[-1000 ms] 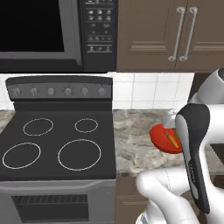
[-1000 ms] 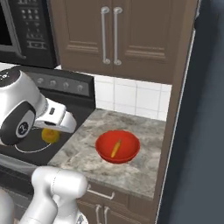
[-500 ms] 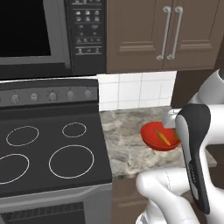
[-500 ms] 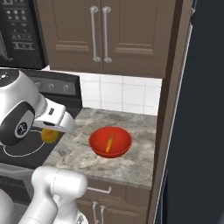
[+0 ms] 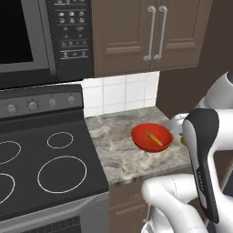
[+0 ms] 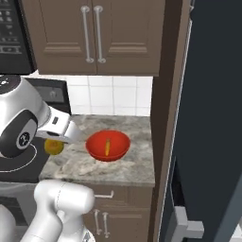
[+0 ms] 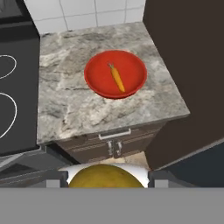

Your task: Take the lemon, peach, and carrot from the freezer and place them in the bowl on the counter.

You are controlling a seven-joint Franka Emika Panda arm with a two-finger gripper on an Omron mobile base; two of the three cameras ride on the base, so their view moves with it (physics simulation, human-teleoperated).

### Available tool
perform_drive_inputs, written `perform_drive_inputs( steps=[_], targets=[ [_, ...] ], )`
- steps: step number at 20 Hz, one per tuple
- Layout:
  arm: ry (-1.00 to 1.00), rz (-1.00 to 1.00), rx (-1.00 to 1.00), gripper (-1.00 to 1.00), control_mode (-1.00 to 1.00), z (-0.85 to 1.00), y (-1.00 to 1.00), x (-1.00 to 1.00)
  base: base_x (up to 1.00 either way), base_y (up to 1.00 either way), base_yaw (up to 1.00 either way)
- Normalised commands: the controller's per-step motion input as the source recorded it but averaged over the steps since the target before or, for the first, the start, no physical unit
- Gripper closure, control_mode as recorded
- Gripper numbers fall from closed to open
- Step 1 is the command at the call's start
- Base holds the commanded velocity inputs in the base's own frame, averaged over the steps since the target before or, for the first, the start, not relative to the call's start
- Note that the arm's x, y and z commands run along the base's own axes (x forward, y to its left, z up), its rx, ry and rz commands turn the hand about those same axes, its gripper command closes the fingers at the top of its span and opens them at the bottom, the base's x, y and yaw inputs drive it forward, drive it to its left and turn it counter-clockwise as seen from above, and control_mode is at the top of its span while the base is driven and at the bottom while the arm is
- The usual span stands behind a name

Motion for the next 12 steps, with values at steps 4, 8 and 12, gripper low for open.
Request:
perform_drive_inputs(
  steps=[4, 8, 12],
  targets=[
    [0.00, 0.00, 0.00, 1.00, 1.00, 0.00, 0.00, 0.00, 0.09, -0.19, -0.38],
    [0.00, 0.00, 0.00, 1.00, 1.00, 0.00, 0.00, 0.00, 0.13, -0.23, -0.14],
    [0.00, -0.01, 0.00, 1.00, -1.00, -0.12, -0.26, 0.46, 0.10, -0.08, -0.01]
  ],
)
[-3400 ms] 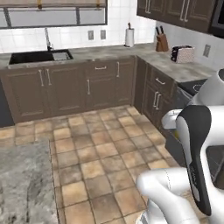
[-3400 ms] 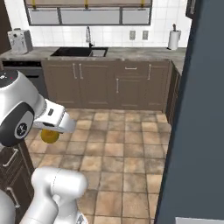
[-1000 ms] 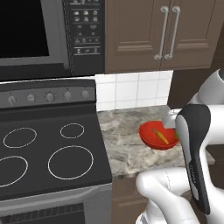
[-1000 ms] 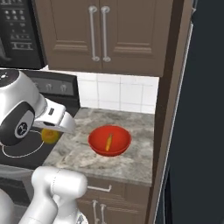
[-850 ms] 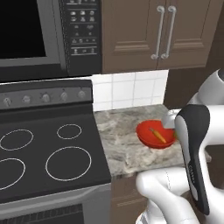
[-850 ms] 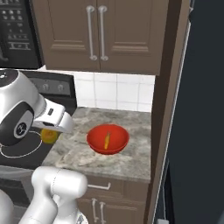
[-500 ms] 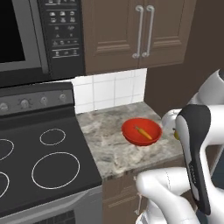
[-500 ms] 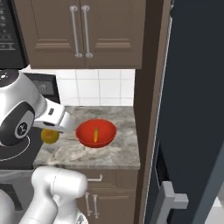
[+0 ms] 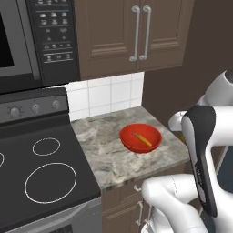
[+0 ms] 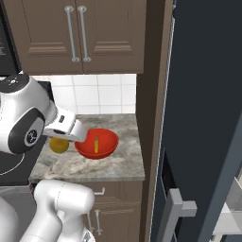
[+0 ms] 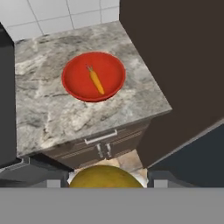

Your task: Take the lemon, peach, and carrot from the freezer and place them in the bowl on the counter.

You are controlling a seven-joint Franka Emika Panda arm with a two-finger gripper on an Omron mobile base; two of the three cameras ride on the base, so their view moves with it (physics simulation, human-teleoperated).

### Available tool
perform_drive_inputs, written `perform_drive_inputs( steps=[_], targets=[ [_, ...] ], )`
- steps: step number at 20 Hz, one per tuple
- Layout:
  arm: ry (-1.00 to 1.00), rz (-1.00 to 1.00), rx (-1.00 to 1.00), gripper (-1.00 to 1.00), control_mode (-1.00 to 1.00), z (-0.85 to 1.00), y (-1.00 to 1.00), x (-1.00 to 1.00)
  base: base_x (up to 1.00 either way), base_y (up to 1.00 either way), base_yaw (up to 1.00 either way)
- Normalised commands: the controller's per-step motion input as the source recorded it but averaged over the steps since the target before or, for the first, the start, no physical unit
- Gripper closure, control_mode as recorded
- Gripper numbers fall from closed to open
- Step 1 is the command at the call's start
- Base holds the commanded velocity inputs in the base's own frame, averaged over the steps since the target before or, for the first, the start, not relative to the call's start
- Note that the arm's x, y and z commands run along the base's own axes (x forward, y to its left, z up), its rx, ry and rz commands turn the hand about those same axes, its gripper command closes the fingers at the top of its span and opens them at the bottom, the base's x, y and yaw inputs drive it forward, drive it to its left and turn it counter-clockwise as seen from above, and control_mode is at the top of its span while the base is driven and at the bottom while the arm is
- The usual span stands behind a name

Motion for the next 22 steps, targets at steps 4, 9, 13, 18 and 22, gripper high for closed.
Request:
perform_drive_inputs(
  steps=[4, 9, 13, 18, 22],
  targets=[
    [0.04, 0.00, 0.02, 1.00, -1.00, -0.31, -0.31, 0.98, 0.00, 0.00, 0.00],
    [0.03, 0.00, 0.02, 1.00, -1.00, -0.47, -0.16, 0.93, 0.00, 0.00, 0.00],
    [0.03, 0.00, -0.01, 1.00, -1.00, -0.83, 0.30, 0.59, 0.00, 0.00, 0.00],
    [0.03, 0.00, -0.01, 1.00, -1.00, -0.59, 0.33, 0.66, 0.00, 0.00, 0.00],
    [0.00, 0.00, 0.00, 1.00, -1.00, -0.40, 0.07, 0.71, 0.00, 0.00, 0.00]
  ],
)
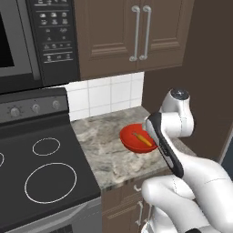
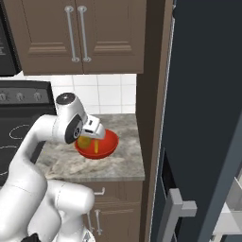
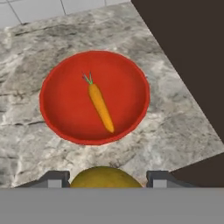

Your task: Take the lemon, peach, and carrot from the freezer and place them in the bowl on the counter.

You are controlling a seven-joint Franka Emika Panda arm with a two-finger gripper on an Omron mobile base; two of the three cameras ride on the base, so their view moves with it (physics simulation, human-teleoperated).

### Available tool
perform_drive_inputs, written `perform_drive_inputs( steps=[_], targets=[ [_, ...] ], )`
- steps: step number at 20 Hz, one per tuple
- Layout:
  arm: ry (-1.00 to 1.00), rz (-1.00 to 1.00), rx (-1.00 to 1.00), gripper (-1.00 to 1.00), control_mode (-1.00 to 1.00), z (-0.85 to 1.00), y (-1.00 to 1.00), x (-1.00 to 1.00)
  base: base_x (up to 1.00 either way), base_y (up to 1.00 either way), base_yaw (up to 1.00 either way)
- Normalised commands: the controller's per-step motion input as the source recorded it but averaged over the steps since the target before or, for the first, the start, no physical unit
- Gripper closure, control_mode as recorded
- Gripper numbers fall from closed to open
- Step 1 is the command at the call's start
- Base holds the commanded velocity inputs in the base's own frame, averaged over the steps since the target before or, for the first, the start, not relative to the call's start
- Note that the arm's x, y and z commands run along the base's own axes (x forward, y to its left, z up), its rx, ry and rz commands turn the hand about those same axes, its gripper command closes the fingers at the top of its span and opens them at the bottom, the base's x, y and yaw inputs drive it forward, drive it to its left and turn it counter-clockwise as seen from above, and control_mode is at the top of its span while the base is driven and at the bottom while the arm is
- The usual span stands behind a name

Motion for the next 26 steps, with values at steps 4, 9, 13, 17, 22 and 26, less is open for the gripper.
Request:
perform_drive_inputs(
  steps=[4, 9, 13, 17, 22, 26],
  targets=[
    [0.01, 0.00, 0.00, 1.00, -1.00, -0.47, 0.09, 0.96, 0.00, 0.00, 0.00],
    [0.07, 0.00, 0.01, 1.00, -1.00, -0.57, 0.12, 0.87, 0.00, 0.00, 0.00],
    [0.04, 0.00, 0.01, 1.00, -1.00, -0.31, 0.08, 0.39, 0.00, 0.00, 0.00],
    [0.03, 0.00, 0.00, 1.00, -1.00, -0.03, 0.00, 0.09, 0.00, 0.00, 0.00],
    [0.00, 0.00, 0.00, -1.00, -1.00, -0.09, 0.00, 0.21, 0.00, 0.00, 0.00],
    [0.00, 0.00, 0.00, 1.00, -1.00, -0.25, 0.00, 0.38, 0.00, 0.00, 0.00]
  ],
)
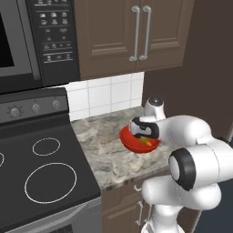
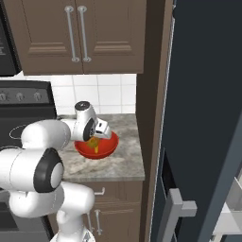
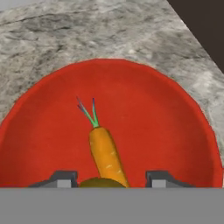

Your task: Take the lemon, peach, and carrot from the freezer and place them in the bowl on the counter.

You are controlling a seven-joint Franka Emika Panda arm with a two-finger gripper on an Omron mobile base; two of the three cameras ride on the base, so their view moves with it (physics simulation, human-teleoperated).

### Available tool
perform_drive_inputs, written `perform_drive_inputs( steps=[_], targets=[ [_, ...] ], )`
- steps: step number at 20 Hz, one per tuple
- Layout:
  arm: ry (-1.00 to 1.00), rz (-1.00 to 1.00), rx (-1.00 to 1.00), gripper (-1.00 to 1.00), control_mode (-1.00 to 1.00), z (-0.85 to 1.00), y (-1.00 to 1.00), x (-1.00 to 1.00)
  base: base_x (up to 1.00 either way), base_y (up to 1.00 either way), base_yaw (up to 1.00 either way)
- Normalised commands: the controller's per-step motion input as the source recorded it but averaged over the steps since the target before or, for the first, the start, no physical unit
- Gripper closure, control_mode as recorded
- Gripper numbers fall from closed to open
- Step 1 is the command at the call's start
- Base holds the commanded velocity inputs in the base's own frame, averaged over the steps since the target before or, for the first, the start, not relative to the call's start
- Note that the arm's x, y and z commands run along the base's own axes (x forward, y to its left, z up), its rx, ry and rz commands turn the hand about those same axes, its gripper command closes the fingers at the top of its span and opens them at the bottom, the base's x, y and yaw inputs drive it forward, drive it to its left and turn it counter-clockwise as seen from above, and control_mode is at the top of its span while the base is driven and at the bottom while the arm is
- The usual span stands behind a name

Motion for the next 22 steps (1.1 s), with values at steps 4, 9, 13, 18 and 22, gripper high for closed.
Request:
perform_drive_inputs(
  steps=[4, 9, 13, 18, 22],
  targets=[
    [0.00, 0.00, 0.00, 1.00, -1.00, -0.11, 0.03, 0.22, 0.00, 0.00, 0.00],
    [0.00, 0.00, 0.00, 1.00, -1.00, 0.00, 0.00, 0.00, 0.00, 0.00, 0.00],
    [-0.12, 0.00, 0.00, 1.00, -1.00, 0.07, -0.03, -0.09, 0.00, 0.00, 0.00],
    [-0.22, 0.00, 0.00, 1.00, -1.00, 0.55, 0.00, -0.56, 0.00, 0.00, 0.00],
    [-0.12, 0.00, 0.00, -1.00, -1.00, 0.92, 0.00, -0.54, 0.00, 0.00, 0.00]
  ],
)
